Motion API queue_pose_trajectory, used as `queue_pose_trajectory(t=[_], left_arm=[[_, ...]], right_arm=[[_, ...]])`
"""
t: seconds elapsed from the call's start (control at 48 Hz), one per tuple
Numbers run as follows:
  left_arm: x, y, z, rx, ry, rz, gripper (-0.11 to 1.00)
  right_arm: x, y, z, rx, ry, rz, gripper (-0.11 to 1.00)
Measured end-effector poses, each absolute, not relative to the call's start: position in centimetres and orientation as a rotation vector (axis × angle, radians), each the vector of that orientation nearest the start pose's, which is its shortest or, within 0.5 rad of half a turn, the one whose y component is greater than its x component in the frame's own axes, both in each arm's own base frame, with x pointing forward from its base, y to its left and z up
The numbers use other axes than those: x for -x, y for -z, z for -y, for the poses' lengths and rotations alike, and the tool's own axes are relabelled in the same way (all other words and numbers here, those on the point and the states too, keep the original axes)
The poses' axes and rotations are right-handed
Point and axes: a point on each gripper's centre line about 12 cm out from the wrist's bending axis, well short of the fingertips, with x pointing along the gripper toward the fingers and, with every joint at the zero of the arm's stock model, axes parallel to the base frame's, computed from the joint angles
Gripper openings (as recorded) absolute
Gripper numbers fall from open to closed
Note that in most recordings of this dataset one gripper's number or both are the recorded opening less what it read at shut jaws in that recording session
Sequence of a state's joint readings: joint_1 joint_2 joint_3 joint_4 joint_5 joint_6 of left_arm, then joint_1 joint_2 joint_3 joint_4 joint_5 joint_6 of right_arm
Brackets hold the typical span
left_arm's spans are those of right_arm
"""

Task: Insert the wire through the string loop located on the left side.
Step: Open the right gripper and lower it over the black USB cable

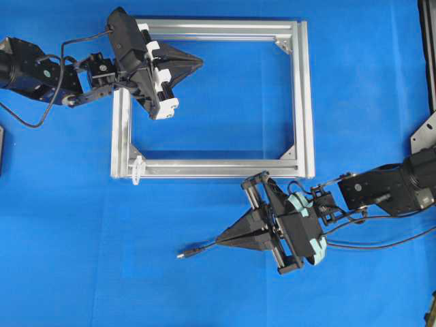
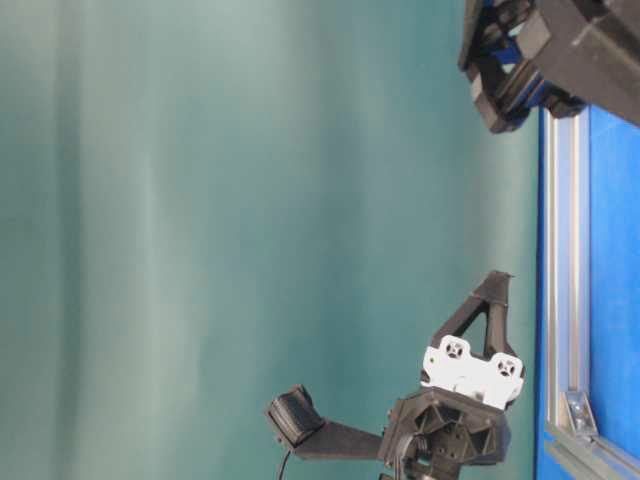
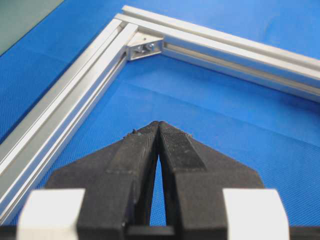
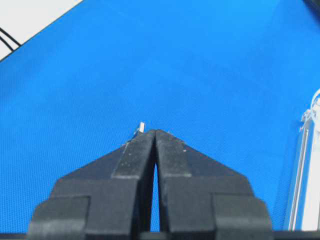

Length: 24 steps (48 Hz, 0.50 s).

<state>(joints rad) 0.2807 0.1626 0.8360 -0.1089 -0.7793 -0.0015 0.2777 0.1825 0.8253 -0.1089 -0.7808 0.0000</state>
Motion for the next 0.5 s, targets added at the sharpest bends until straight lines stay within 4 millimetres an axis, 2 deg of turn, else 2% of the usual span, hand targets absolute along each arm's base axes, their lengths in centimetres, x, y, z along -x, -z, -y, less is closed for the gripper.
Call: queue_pose_trajectory(t=[0.167,0.5], left_arm=[[-36.8,-14.3,-11.0,0.088,-0.339,-0.201,0.0],[-36.8,-14.2,-10.9,0.088,-0.338,-0.206,0.0]], right_arm=[[-37.0,-14.5,-11.7,0.09,-0.363,-0.183,-0.02],[-36.9,-14.5,-11.7,0.036,-0.359,-0.206,-0.02]])
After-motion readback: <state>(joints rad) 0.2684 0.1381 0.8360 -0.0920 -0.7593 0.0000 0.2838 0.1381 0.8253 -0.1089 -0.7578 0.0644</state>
